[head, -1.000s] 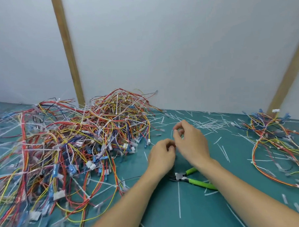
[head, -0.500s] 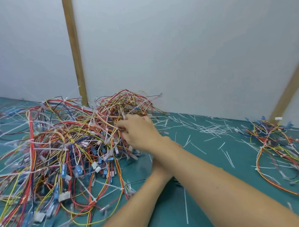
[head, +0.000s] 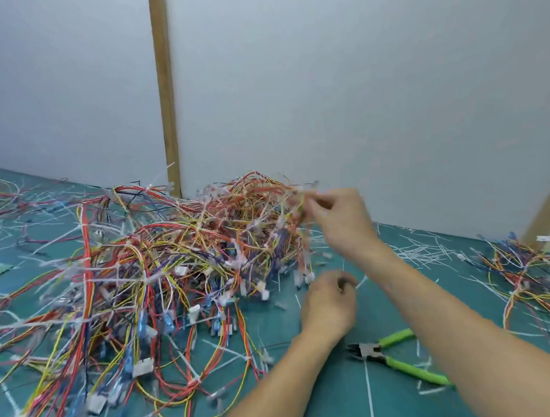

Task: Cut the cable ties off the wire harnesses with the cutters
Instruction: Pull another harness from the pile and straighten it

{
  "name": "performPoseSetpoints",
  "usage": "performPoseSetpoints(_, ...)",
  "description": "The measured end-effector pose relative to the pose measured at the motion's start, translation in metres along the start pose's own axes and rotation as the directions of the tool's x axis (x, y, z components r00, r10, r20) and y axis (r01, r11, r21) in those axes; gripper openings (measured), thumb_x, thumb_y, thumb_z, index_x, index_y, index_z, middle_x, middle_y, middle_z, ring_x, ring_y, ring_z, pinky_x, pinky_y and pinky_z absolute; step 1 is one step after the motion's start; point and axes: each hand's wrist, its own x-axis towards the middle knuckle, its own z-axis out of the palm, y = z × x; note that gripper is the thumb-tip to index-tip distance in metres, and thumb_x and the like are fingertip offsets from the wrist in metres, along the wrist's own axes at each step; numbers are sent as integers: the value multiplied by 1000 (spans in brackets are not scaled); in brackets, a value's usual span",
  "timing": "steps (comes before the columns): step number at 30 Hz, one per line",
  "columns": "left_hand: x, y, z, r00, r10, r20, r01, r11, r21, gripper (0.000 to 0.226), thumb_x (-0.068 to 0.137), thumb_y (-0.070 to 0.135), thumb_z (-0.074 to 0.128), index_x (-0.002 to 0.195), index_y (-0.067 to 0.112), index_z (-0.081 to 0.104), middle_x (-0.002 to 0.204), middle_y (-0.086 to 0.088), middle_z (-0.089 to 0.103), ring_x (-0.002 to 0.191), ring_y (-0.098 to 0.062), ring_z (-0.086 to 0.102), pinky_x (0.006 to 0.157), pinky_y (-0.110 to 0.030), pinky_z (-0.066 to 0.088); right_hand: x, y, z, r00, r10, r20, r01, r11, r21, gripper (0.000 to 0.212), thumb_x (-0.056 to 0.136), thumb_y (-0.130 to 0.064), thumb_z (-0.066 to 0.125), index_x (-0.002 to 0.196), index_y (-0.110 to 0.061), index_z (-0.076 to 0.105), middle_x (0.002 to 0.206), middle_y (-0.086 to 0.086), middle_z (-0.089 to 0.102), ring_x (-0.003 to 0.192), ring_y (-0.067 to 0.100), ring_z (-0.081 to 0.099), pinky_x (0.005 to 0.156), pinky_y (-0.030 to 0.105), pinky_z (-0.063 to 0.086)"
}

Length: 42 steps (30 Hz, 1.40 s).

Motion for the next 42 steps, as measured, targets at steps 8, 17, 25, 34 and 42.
performPoseSetpoints(8, 4, 0, 0, 999, 44, 2, -44, 999, -22, 23, 93, 23, 51, 92, 35, 70, 92, 9, 74, 89, -17, 67, 83, -32, 54, 19, -12, -13, 878, 344, -332, -87, 798, 596, 16, 103, -10, 60, 91, -7, 71, 72, 9, 71, 63, 18, 69, 59, 34, 57)
performPoseSetpoints(17, 5, 0, 4, 997, 40, -63, -45, 996, -77, 21, 97, 20, 50, 96, 32, 68, 96, 5, 75, 95, -21, 68, 85, -35, 54, 1, 19, -27, 745, 653, -134, -385, 585, 714, 20, 103, -12, 59, 84, -7, 63, 73, 7, 70, 57, 16, 61, 53, 31, 50)
performPoseSetpoints(25, 8, 4, 0, 977, 37, -208, -97, 954, -284, 22, 102, 20, 47, 86, 29, 60, 74, 1, 71, 72, -27, 66, 76, -44, 56, -7, 26, -23, 686, 724, -80, -385, 454, 804, 26, 106, -1, 38, 87, -9, 52, 64, 5, 69, 49, 14, 65, 47, 27, 54)
performPoseSetpoints(34, 6, 8, -4, 974, 37, -222, -114, 931, -346, 22, 99, 24, 52, 81, 21, 63, 62, 2, 66, 55, -16, 55, 67, -45, 52, -9, 50, -54, 582, 774, -249, -204, 435, 877, 24, 108, -4, 32, 92, -16, 44, 83, 12, 69, 64, 22, 69, 59, 33, 52)
performPoseSetpoints(42, 1, 14, -13, 964, 37, -264, -150, 894, -423, 25, 100, 18, 52, 80, 19, 68, 56, 1, 60, 47, -8, 48, 52, -30, 40, -6, 45, -137, 567, 747, -347, 180, 298, 937, 28, 107, -5, 31, 85, -17, 44, 63, 5, 68, 54, 17, 71, 54, 29, 58)
